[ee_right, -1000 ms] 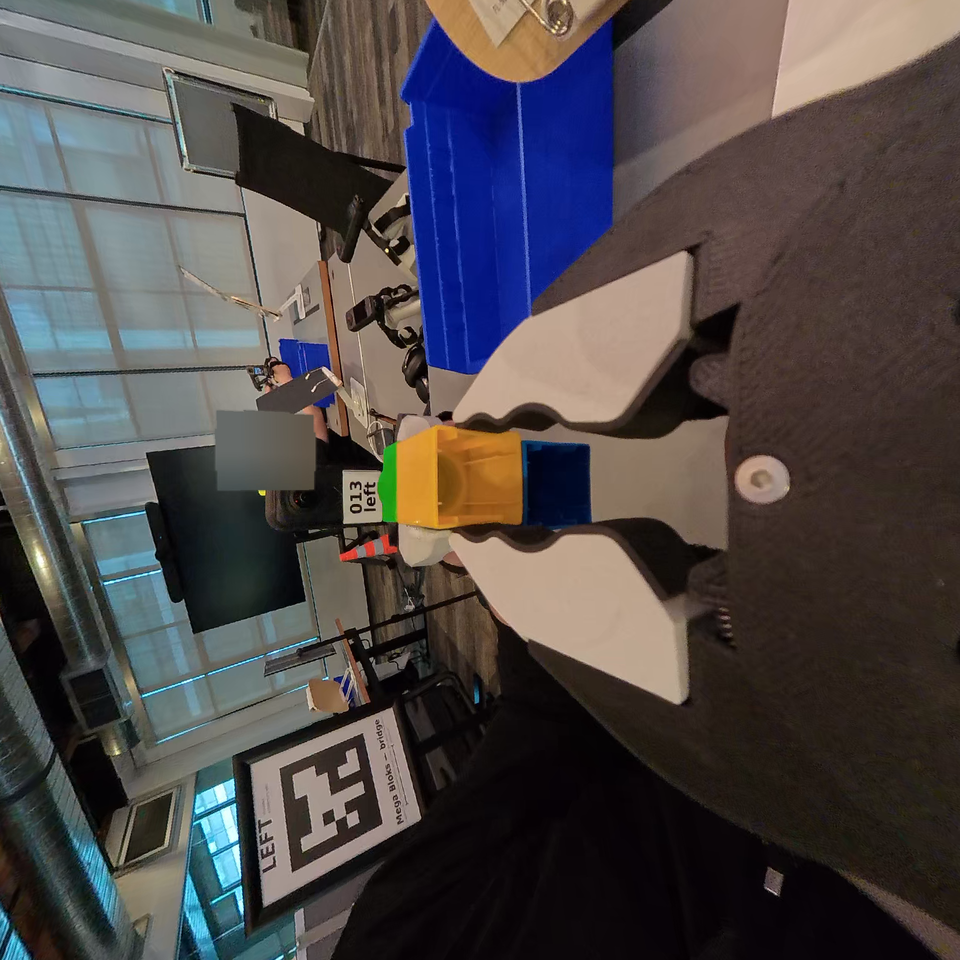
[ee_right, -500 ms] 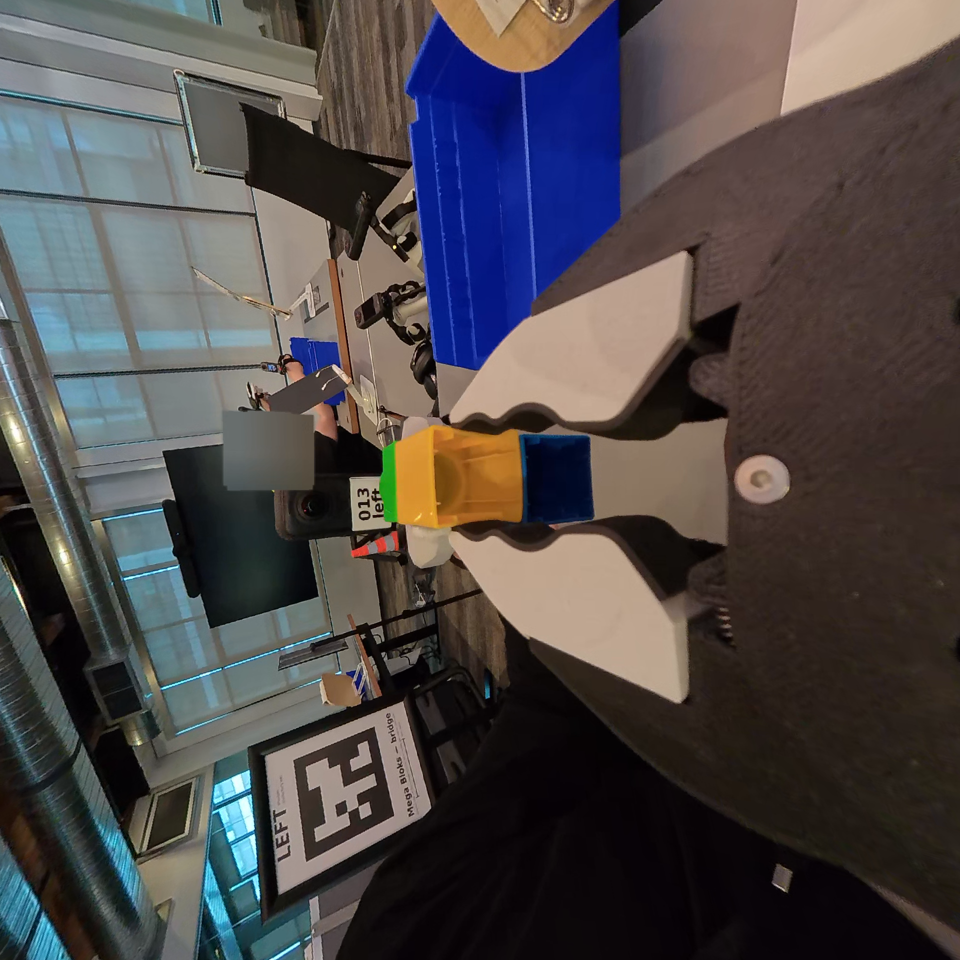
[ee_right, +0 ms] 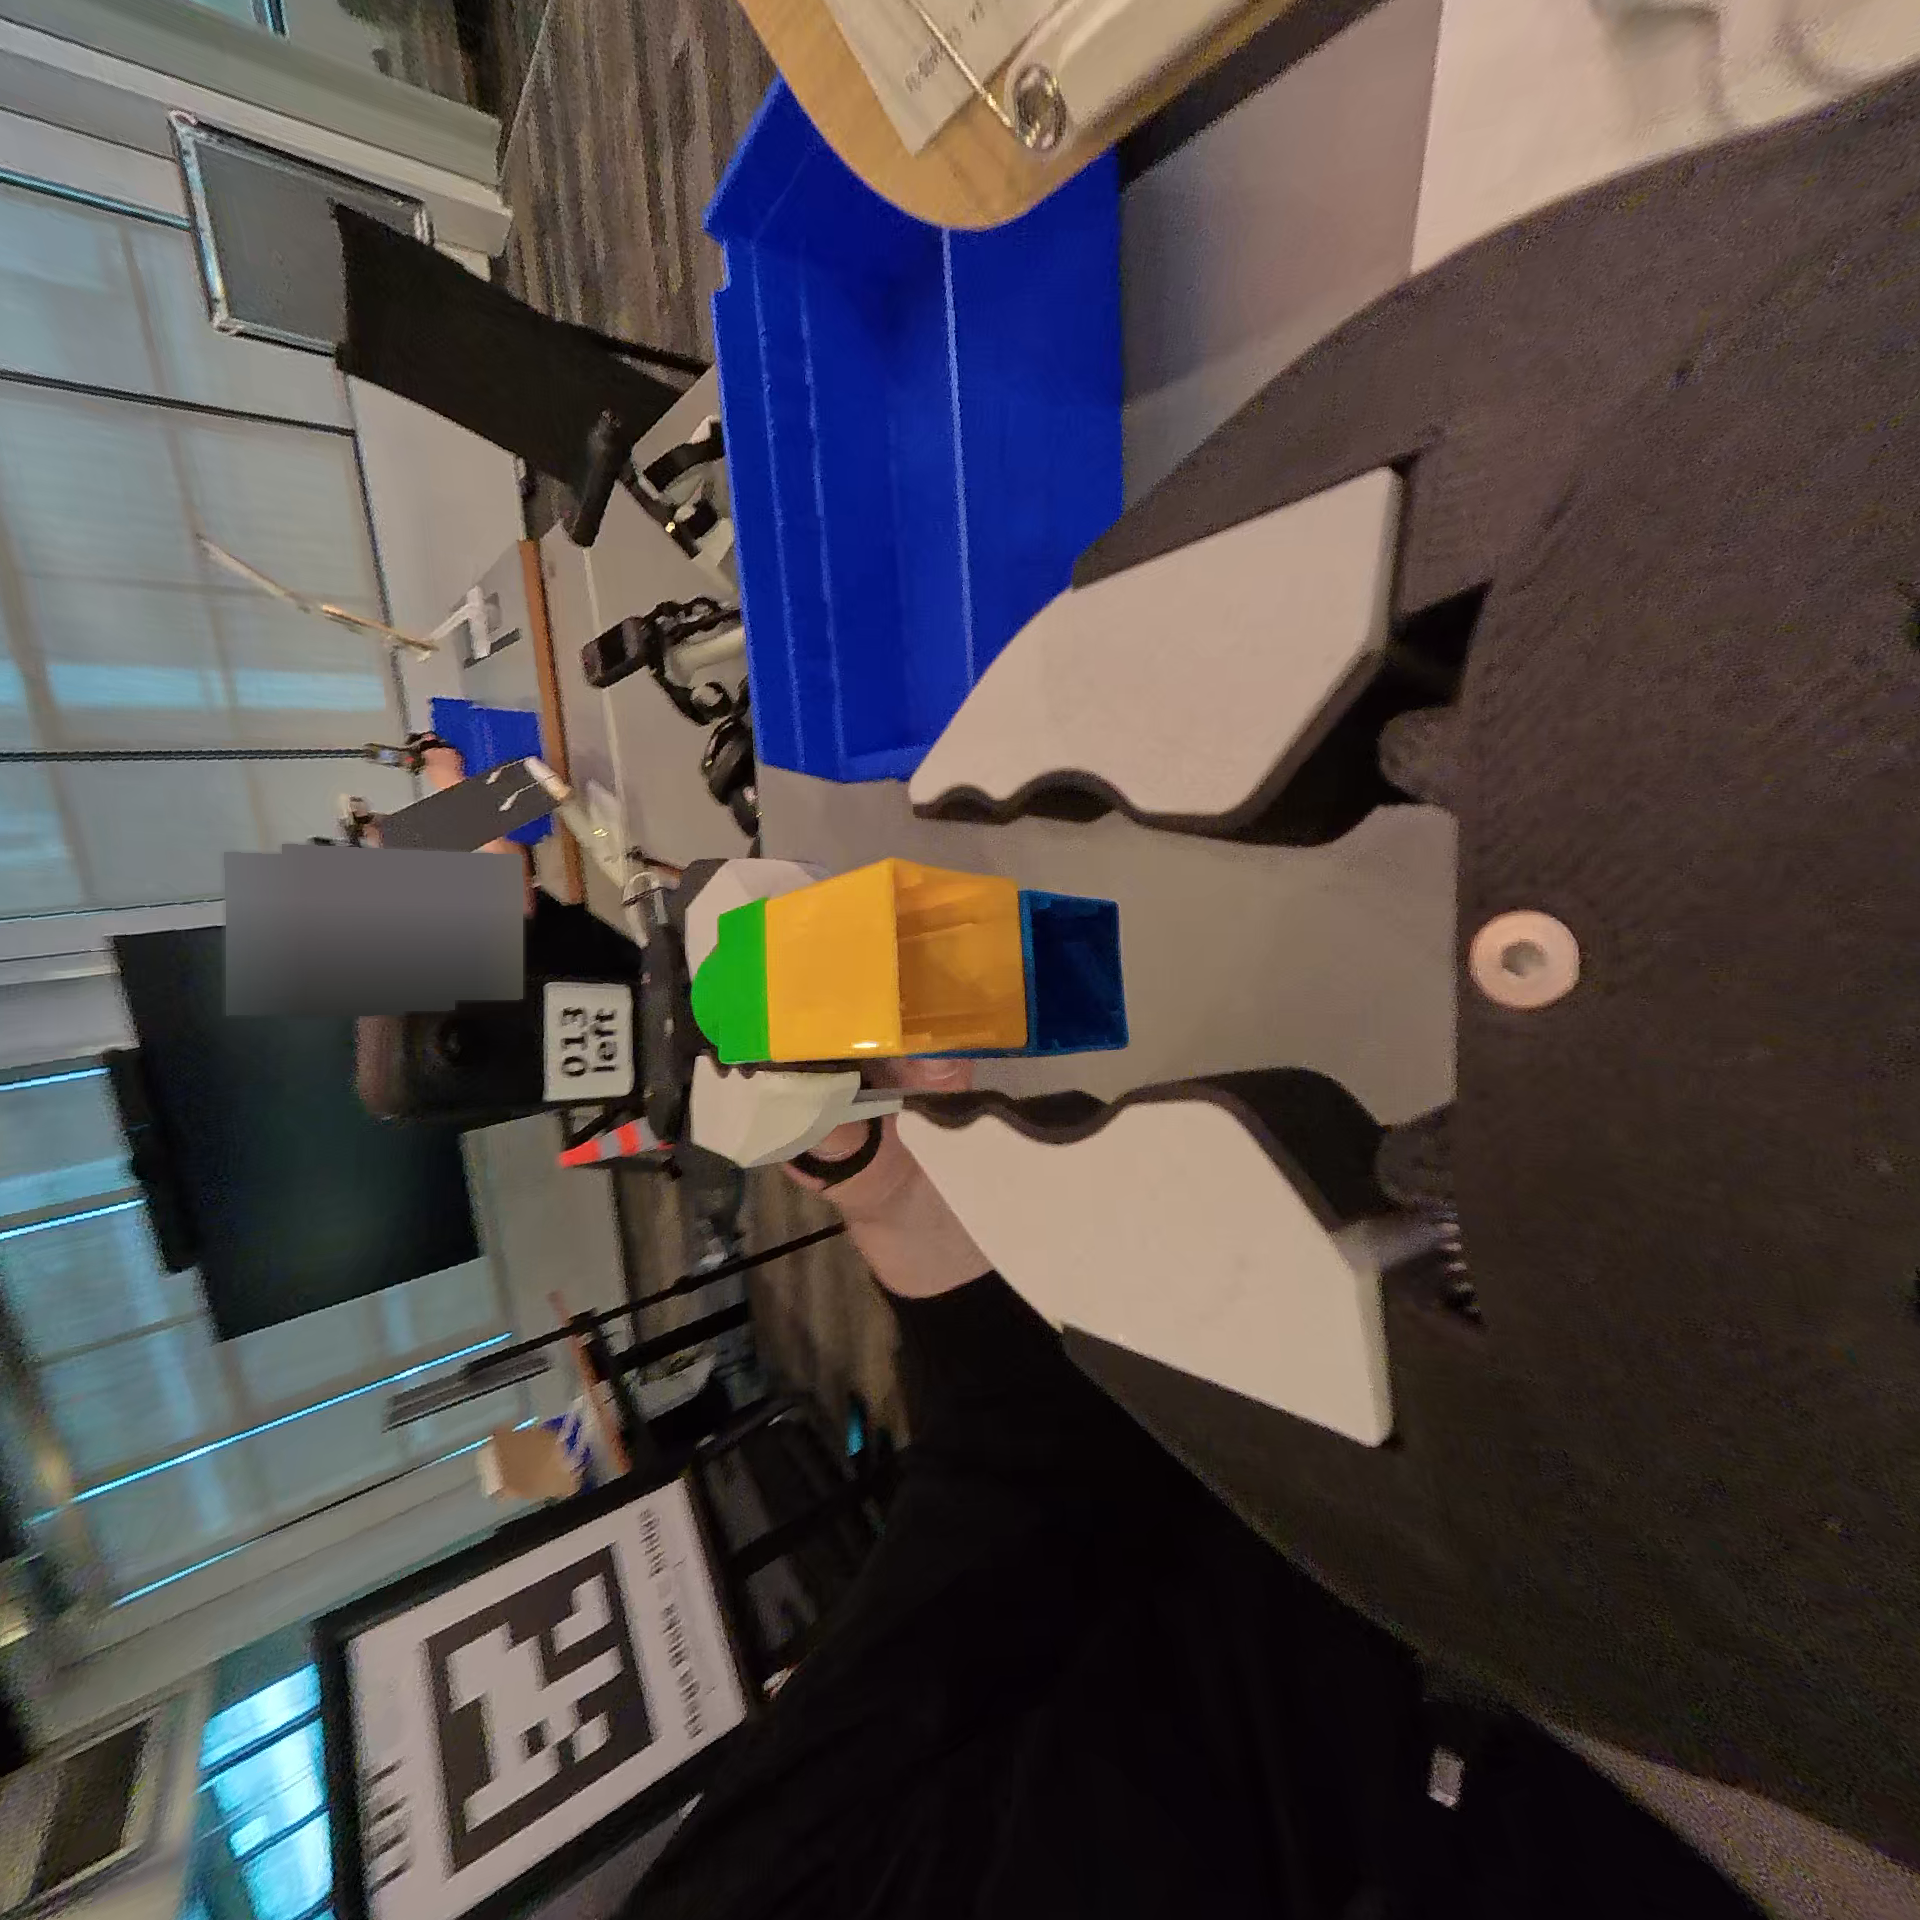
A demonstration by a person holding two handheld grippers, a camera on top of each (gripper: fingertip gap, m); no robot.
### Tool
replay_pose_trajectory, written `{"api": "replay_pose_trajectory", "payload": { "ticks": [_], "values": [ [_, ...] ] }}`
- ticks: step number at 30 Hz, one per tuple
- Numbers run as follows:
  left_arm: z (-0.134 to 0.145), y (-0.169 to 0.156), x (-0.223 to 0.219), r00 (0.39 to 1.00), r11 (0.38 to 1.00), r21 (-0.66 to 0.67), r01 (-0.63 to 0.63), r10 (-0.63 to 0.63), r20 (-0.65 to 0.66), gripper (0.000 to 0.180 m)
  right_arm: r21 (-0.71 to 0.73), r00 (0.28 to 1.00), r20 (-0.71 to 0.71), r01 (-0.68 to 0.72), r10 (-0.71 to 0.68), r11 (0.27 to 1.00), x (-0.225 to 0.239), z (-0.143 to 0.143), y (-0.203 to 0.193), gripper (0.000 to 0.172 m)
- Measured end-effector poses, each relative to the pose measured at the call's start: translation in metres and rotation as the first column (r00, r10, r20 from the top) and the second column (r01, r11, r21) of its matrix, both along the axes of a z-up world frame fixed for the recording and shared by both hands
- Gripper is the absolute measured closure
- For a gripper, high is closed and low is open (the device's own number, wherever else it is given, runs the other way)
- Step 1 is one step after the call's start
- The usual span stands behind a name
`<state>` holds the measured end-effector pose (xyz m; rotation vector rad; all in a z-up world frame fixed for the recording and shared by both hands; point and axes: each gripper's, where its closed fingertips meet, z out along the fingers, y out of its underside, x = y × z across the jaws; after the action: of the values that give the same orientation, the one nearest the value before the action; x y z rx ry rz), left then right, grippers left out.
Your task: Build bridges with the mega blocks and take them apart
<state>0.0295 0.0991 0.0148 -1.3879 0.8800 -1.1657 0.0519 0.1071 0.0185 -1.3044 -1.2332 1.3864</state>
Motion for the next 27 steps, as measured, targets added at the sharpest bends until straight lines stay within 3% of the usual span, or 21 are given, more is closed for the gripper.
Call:
{"api": "replay_pose_trajectory", "payload": {
  "ticks": [3, 6, 10, 13, 14, 18, 21, 23, 27],
  "values": [
    [-0.012, -0.006, 0.008, 0.995, 0.999, -0.011, 0.038, -0.039, -0.093, 0.147, 0.069, 0.997, 0.079, -0.022, 0.017, 0.997, -0.001, -0.005, -0.007, 0.123],
    [-0.035, -0.014, 0.019, 0.957, 0.998, 0.001, 0.067, -0.064, -0.283, 0.147, 0.133, 0.969, 0.245, -0.077, 0.043, 0.988, -0.004, -0.029, -0.017, 0.129],
    [-0.042, -0.016, 0.020, 0.929, 0.998, 0.013, 0.062, -0.053, -0.367, 0.147, 0.158, 0.942, 0.327, -0.134, 0.076, 0.978, -0.007, -0.047, -0.025, 0.135],
    [-0.027, -0.011, 0.016, 0.961, 0.999, 0.025, 0.030, -0.022, -0.274, 0.145, 0.118, 0.971, 0.227, -0.099, 0.070, 0.988, -0.008, -0.032, -0.020, 0.135],
    [-0.023, -0.007, 0.011, 0.971, 0.999, 0.032, 0.008, 0.000, -0.241, 0.136, 0.106, 0.983, 0.180, -0.066, 0.046, 0.992, -0.007, -0.026, -0.014, 0.135],
    [-0.009, 0.000, 0.007, 0.998, 1.000, -0.001, 0.012, -0.012, -0.064, 0.126, -0.073, 0.994, -0.112, -0.011, 0.003, 0.997, 0.002, 0.006, 0.005, 0.135],
    [-0.012, 0.002, 0.016, 1.000, 1.000, -0.020, 0.022, -0.022, -0.021, 0.127, -0.119, 0.985, -0.172, -0.016, -0.005, 0.993, -0.005, 0.000, 0.005, 0.135],
    [-0.012, 0.004, 0.014, 1.000, 0.999, -0.029, 0.023, -0.023, 0.005, 0.144, -0.136, 0.979, -0.205, -0.041, 0.012, 0.990, -0.008, -0.001, 0.001, 0.135],
    [-0.011, 0.004, 0.013, 1.000, 0.999, -0.032, 0.013, -0.013, -0.004, 0.144, -0.124, 0.976, -0.219, -0.016, -0.012, 0.992, -0.010, 0.000, 0.000, 0.135]
  ]
}}
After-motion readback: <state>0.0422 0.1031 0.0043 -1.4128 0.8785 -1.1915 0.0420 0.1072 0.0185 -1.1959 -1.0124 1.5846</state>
